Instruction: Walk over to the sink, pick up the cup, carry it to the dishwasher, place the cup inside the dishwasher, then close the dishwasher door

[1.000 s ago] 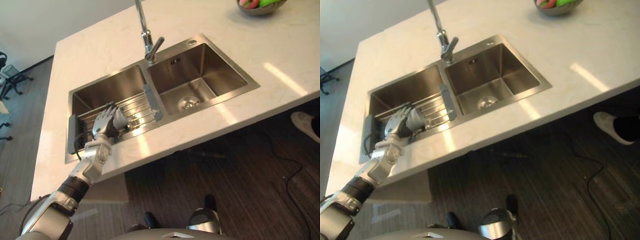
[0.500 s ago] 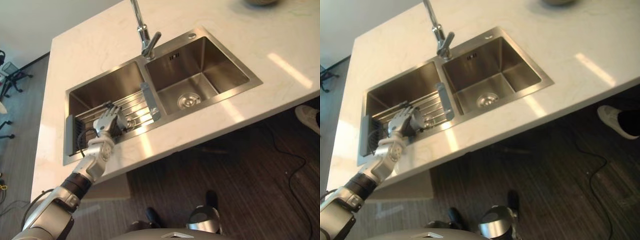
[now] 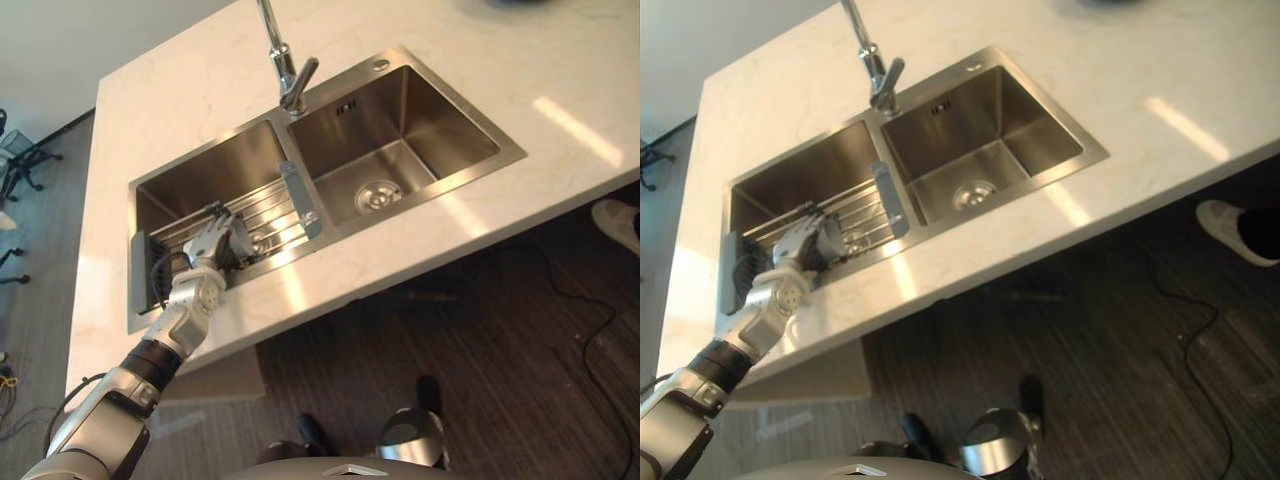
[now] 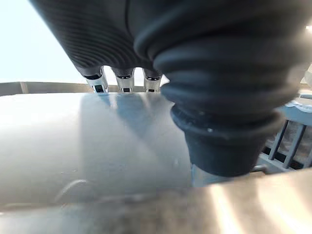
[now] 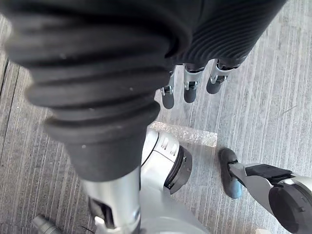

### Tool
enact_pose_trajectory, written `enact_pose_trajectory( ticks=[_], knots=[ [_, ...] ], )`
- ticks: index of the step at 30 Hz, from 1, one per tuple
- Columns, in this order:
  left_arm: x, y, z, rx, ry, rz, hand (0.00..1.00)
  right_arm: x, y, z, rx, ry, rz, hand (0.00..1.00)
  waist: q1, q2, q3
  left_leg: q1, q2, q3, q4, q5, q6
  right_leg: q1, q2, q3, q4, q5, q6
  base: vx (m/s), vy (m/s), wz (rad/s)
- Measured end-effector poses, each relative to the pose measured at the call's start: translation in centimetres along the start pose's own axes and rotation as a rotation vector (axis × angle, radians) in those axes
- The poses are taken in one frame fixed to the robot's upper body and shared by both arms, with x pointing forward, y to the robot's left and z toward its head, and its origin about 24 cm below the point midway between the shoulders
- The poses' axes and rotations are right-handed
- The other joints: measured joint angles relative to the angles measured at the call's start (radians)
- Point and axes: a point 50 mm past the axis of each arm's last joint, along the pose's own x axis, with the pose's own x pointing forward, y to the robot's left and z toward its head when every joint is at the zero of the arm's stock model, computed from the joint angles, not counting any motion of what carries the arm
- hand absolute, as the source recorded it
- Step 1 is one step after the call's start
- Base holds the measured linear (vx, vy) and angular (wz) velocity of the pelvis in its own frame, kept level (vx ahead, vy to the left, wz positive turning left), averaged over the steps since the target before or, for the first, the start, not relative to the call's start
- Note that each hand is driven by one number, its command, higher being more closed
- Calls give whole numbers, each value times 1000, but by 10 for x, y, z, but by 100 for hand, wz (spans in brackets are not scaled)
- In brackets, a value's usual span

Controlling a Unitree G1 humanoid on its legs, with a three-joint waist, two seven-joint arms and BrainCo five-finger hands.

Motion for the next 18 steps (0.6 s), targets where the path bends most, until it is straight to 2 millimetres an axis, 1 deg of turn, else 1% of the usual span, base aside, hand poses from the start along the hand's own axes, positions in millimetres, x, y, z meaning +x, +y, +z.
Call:
enact_pose_trajectory(
  ticks=[5, 7, 9, 10, 13, 18],
  knots=[
    [2, -2, 0, -54, -4, -68, 0, 0, 0, 0, 0, -1, 0, 0, 1, -1, 1, 11, -2, -1, 0, 0, -3, 11, -1, -1, 0, -7, 3, 24, -7, 0],
    [3, -1, 2, -77, -13, -79, 0, 0, 1, 1, 0, -1, 1, 0, 1, -6, 5, 11, -8, -1, 0, 11, -13, 12, -8, -1, 0, -8, 4, -18, -2, 1],
    [4, -1, 2, -94, -14, -89, 0, 0, 1, 1, 0, -1, 1, 0, 2, -8, 7, 10, -10, -1, 0, 16, -9, 11, -9, -2, 0, -13, 4, -48, -10, 2],
    [4, -1, 2, -109, -13, -99, 0, 0, 1, 1, -1, -1, 1, 0, 2, -9, 7, 10, -9, -1, 0, 19, -10, 12, -9, -3, 0, -18, -2, -58, -14, 3],
    [4, 0, 0, -138, -8, -140, 0, 0, 1, 0, -1, -1, 3, 0, 0, -11, 9, 9, -9, 0, -1, 23, -5, 12, -9, -3, 0, -22, 3, -60, -10, 2],
    [10, 9, -1, -161, -12, -177, 0, 1, 2, -2, 1, 4, 9, 0, -3, -25, 18, 9, -10, -1, -7, 25, -1, 10, -9, -5, -1, -22, 2, -51, -3, 1]
  ],
)
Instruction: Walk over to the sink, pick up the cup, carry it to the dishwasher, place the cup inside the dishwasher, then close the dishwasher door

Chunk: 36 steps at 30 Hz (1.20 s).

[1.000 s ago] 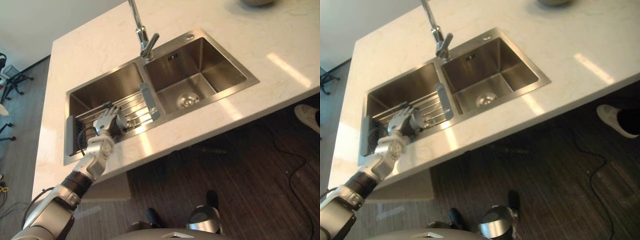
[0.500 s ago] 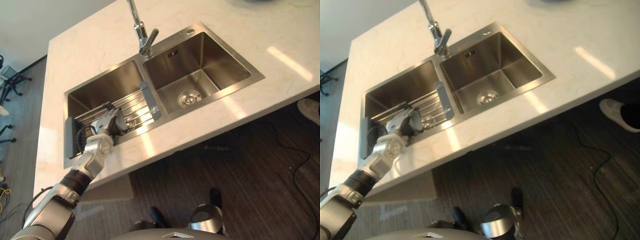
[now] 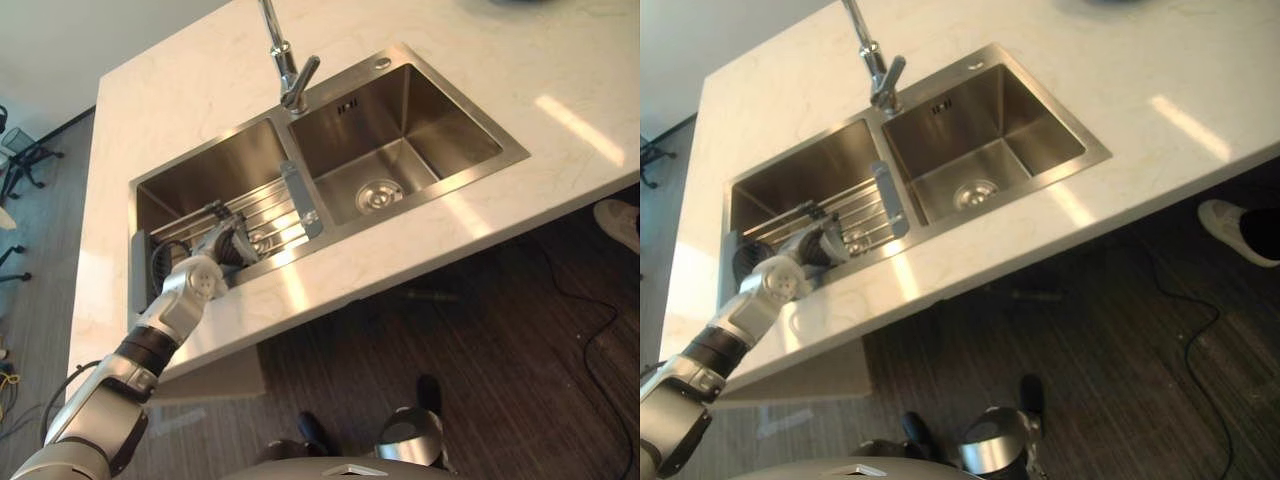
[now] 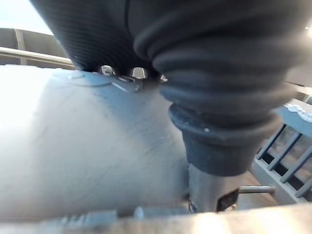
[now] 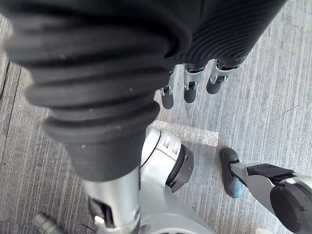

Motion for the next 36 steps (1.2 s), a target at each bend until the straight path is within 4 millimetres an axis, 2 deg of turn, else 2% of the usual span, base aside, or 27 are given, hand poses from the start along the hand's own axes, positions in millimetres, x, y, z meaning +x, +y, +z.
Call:
enact_pose_trajectory(
  ticks=[5, 12, 20, 26, 29, 36],
  knots=[
    [2, 4, 1, -60, -4, -27, 0, 0, 0, 0, -8, 0, 1, 0, 0, -2, 1, 0, 1, -14, -11, -7, 8, 3, 3, -15, 0, 1, 2, -3, -4, 6],
    [2, 8, -2, -155, -2, -70, 0, 0, 0, 0, -16, 1, -1, 0, 3, -7, 2, 6, 8, -21, -11, -15, -1, 14, 11, -24, 0, 8, 2, 10, -5, 2],
    [3, 16, -3, -215, -5, -57, 0, 2, 8, 2, -20, -3, 21, 0, 11, -42, 5, 8, 17, -25, -9, -15, -1, 20, 20, -28, 0, 7, -2, -12, -4, 0],
    [4, 17, 1, -174, -28, -80, 0, 3, 15, -5, -19, 12, 51, 0, 21, -79, -6, 10, 17, -39, -10, -16, -1, 33, 21, -44, 0, 4, -2, -18, -3, 7],
    [5, 15, 5, -125, -40, -73, 0, 3, 16, -6, -25, 17, 57, 0, 29, -85, -8, 10, 17, -42, -10, -16, 0, 35, 21, -48, 0, 4, -2, 0, 0, 0],
    [4, 12, -1, -42, 12, -60, 0, 3, 23, -3, -48, 5, 82, 0, 28, -88, -9, 14, 18, -46, -8, -16, 0, 46, 22, -51, 1, 4, -2, 0, 0, 0]
  ],
)
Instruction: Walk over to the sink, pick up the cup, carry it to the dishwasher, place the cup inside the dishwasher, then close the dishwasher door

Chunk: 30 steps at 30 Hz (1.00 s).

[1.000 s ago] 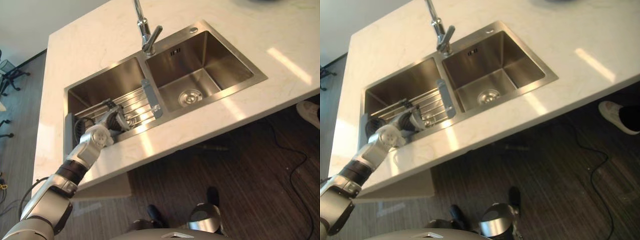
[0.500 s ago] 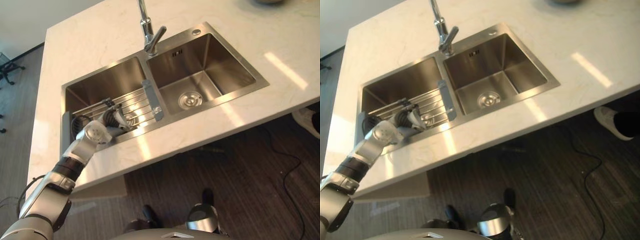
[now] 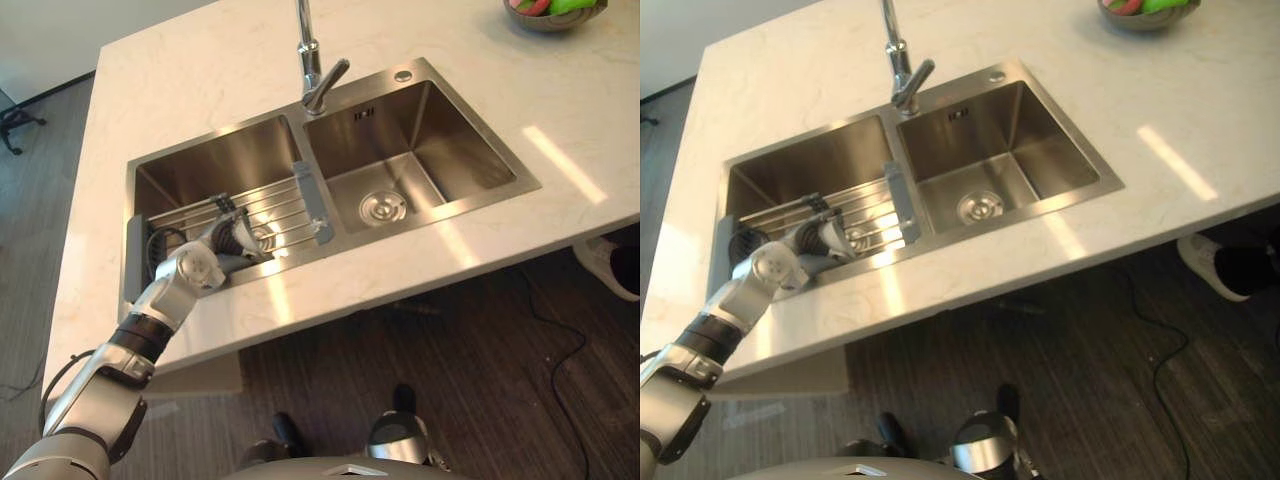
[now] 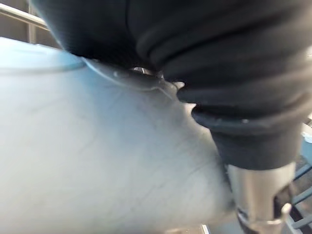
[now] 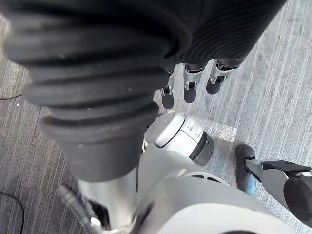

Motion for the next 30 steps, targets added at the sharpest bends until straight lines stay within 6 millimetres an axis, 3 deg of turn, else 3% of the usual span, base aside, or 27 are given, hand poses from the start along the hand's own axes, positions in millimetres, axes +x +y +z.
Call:
enact_pose_trajectory(
  ticks=[7, 18, 19, 30],
  knots=[
    [0, -10, -5, 80, 44, 37, 0, 0, 1, -3, -22, 14, -9, 0, 1, -21, -25, 6, 3, -2, 2, 0, 0, 4, 3, -2, 0, -1, -2, -25, -2, 0],
    [-2, -22, -26, 70, 154, 58, 0, 0, 1, -5, -32, 22, -11, 0, 2, -22, -57, 10, 15, -6, 18, -4, 1, 25, 11, -18, 0, -7, -5, -20, -5, 3],
    [-2, -23, -26, 71, 161, 62, 100, 0, 0, -5, -32, 23, -12, 0, 3, -22, -57, 12, 15, -7, 18, -4, 1, 28, 11, -20, 0, -7, -4, -10, 1, 3],
    [-2, -26, -33, 59, 186, 77, 100, 0, -1, -4, -71, 24, -19, 0, 8, -24, -59, 23, 20, -7, 30, -14, -1, 47, 13, -22, 0, -11, -5, -1, 0, 0]
  ],
)
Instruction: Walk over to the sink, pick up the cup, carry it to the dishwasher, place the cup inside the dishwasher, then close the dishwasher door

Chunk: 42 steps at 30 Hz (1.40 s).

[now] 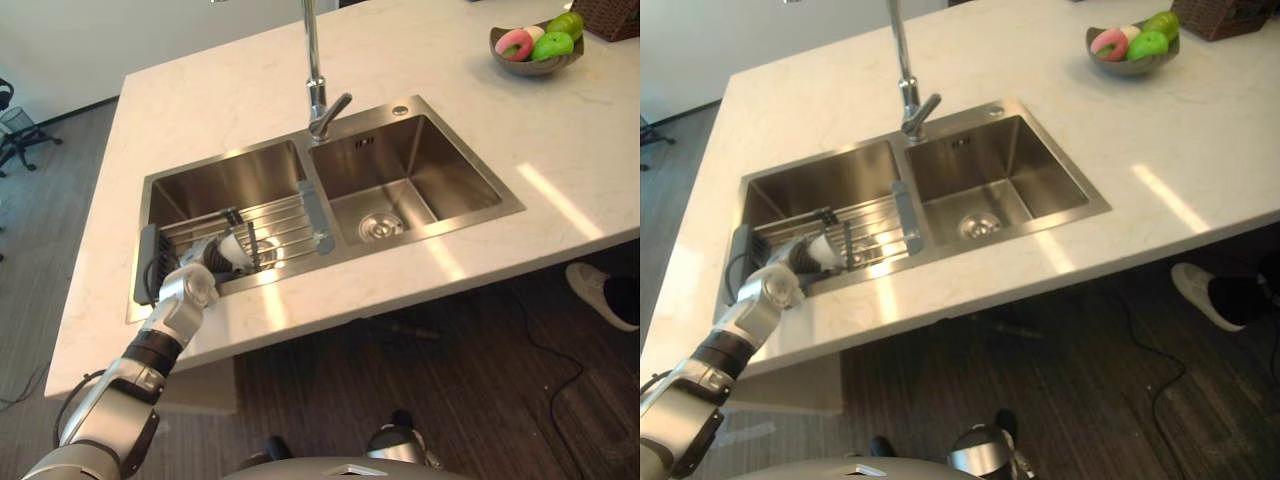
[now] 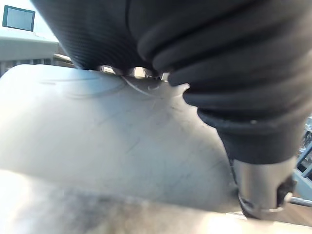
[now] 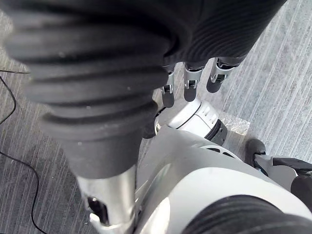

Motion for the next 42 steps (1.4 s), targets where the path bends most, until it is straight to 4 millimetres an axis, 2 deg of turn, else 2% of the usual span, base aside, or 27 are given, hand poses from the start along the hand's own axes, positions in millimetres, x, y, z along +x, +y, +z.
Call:
enact_pose_trajectory(
  ticks=[10, 12, 18, 19, 21, 23, 24, 26, 27, 29, 31, 33, 37, 39, 40, 42],
  knots=[
    [-3, -11, -2, 30, -88, 44, 100, -1, -2, -2, -2, 6, -6, 0, -1, 0, -13, 3, 6, 1, 9, -8, -3, 6, 2, 0, 0, -3, 1, 0, 0, 0],
    [-4, -10, 2, -33, -131, 73, 100, -1, -2, -2, -4, 7, -6, 0, -1, 0, -14, 3, 7, 1, 10, -8, -3, 7, 3, 0, 0, -4, 0, 0, 0, 0],
    [-24, -10, 20, -539, -277, 150, 100, -1, -3, -5, -27, 20, -9, 0, 3, 0, -20, 1, 7, 0, 10, -8, -3, 11, 3, -3, 0, -4, -1, 0, 0, 0],
    [-30, -1, 24, -687, -316, 184, 100, -1, -4, -7, -25, 25, -11, 0, 10, -2, -19, 0, 7, -1, 10, -8, -3, 10, 4, -3, 1, -5, -1, 0, 0, 0],
    [-36, 13, 25, -868, -362, 216, 100, -3, -8, -10, -18, 31, -17, 0, 22, -8, -21, -1, 7, -2, 12, -7, -3, 10, 4, -5, 2, -5, -2, 0, 0, 0],
    [-47, 41, 18, -1138, -438, 298, 100, -5, -13, -15, 19, 31, -6, 0, 48, -11, -22, -3, 5, -5, 16, -7, -2, 12, 4, -7, 2, -5, -2, -2, 3, 2],
    [-50, 49, 15, -1196, -461, 325, 100, -5, -14, -15, 32, 31, -4, 0, 54, -11, -23, -5, 5, -7, 18, -7, -2, 12, 3, -9, 2, -5, -2, -22, 5, 11],
    [-64, 78, 9, -1361, -607, 435, 100, -6, -20, -18, 71, 25, -9, 0, 78, -7, -30, -24, 2, -28, 24, -5, 3, 12, 2, -29, 1, -12, -2, -27, -1, 24],
    [-68, 84, 8, -1388, -646, 460, 100, -7, -21, -18, 77, 26, -10, 0, 85, -6, -32, -26, 1, -31, 24, -5, 4, 12, 1, -32, 1, -13, -2, -23, 4, 21],
    [-85, 101, 8, -1485, -789, 530, 100, -8, -28, -18, 133, 25, -22, 0, 119, -3, -48, -33, -2, -40, 26, -6, 9, 14, 0, -38, 2, -14, -1, -8, 9, 12],
    [-94, 109, 5, -1587, -870, 556, 100, -9, -30, -15, 166, 9, -24, 0, 134, -1, -58, -35, -5, -46, 27, -6, 12, 18, -1, -43, 6, -14, 0, 10, 3, 14],
    [-95, 110, -3, -1723, -895, 542, 100, -9, -30, -14, 194, -2, -24, 0, 137, 0, -66, -35, -6, -57, 29, -6, 14, 28, -1, -58, 7, -17, 2, 2, -2, 15],
    [-90, 90, -25, -2088, -830, 502, 100, -8, -27, -16, 192, 12, -26, 0, 161, 3, -80, -42, -5, -61, 43, -18, 33, 43, -1, -64, 7, -26, -4, -15, 1, 6],
    [-91, 74, -40, -2207, -741, 504, 100, -8, -28, -21, 189, 30, -18, 0, 164, 2, -95, -58, -7, -84, 51, -19, 36, 48, 1, -89, 7, -31, -2, -8, -7, 27],
    [-91, 73, -40, -2208, -738, 504, 100, -8, -28, -21, 189, 30, -18, 0, 164, 2, -95, -58, -7, -84, 51, -19, 36, 48, 1, -90, 7, -32, -2, 9, -9, 24],
    [-94, 60, -49, -2261, -677, 522, 100, -10, -32, -23, 159, 41, -24, 0, 194, -3, -105, -71, -7, -92, 70, -31, 55, 51, 1, -100, 8, -40, 5, 11, -7, 16]
  ],
)
